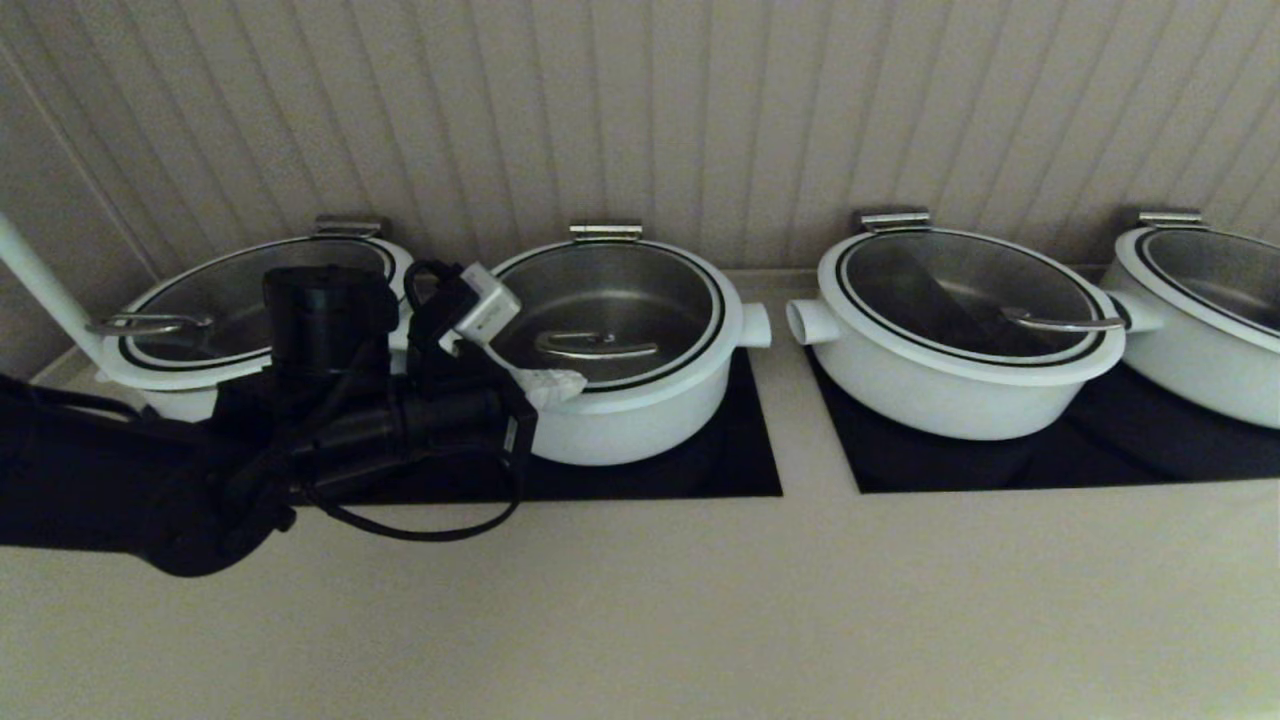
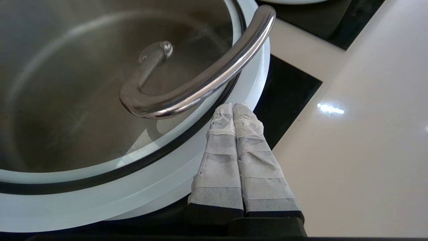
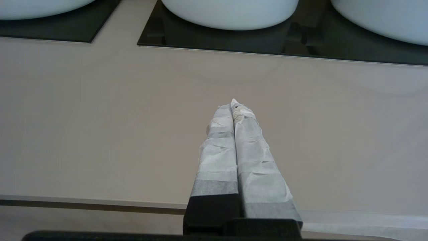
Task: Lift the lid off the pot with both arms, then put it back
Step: Open the food pot lid a small opening with the left arm
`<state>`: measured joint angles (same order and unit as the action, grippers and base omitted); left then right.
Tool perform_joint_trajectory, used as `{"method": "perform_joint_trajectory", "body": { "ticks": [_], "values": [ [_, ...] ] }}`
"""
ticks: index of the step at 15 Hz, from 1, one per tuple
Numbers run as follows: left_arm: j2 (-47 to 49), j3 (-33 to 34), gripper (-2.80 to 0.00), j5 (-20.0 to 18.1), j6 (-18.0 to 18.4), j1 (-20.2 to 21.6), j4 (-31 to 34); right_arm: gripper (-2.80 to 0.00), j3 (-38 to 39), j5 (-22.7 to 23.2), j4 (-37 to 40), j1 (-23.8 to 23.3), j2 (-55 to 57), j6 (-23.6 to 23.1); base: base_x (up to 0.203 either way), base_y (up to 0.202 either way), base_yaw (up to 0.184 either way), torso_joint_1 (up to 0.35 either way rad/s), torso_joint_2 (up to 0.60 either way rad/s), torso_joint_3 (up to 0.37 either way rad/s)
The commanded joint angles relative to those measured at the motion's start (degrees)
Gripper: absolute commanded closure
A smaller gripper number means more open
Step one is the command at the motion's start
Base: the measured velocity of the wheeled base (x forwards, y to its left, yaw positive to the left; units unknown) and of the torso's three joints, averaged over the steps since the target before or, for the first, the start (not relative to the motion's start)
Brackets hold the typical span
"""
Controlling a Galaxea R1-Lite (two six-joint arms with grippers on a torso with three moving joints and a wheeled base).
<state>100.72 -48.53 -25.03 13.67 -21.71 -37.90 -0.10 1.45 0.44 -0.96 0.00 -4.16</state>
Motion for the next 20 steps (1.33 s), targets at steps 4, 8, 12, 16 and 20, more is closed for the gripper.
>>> {"method": "perform_joint_trajectory", "body": {
  "ticks": [4,8,12,16,20],
  "values": [
    [1.8,-2.5,0.00,-0.1,0.1,0.1,-0.2,0.00,0.0,0.0,0.0,0.0,0.0,-0.1,0.000,0.000,0.000,0.000,0.00,0.000],
    [3.1,-4.2,0.00,3.1,0.1,0.1,-0.8,0.00,0.0,0.0,0.0,0.0,0.0,-0.1,0.000,0.000,0.000,0.000,0.00,0.000],
    [4.7,-4.2,0.00,5.2,0.0,0.1,-6.0,0.00,0.0,0.0,0.0,0.0,0.0,-0.1,0.000,0.000,0.000,0.000,0.00,0.000],
    [4.3,-4.3,0.00,5.2,0.0,0.1,-6.0,0.00,0.0,0.0,0.0,0.0,0.0,-0.1,0.000,0.000,0.000,0.000,0.00,0.000],
    [4.1,-6.6,0.00,5.2,-0.1,0.1,-5.9,0.00,0.0,0.0,0.0,0.0,0.0,-0.1,0.000,0.000,0.000,0.000,0.00,0.000]
  ]
}}
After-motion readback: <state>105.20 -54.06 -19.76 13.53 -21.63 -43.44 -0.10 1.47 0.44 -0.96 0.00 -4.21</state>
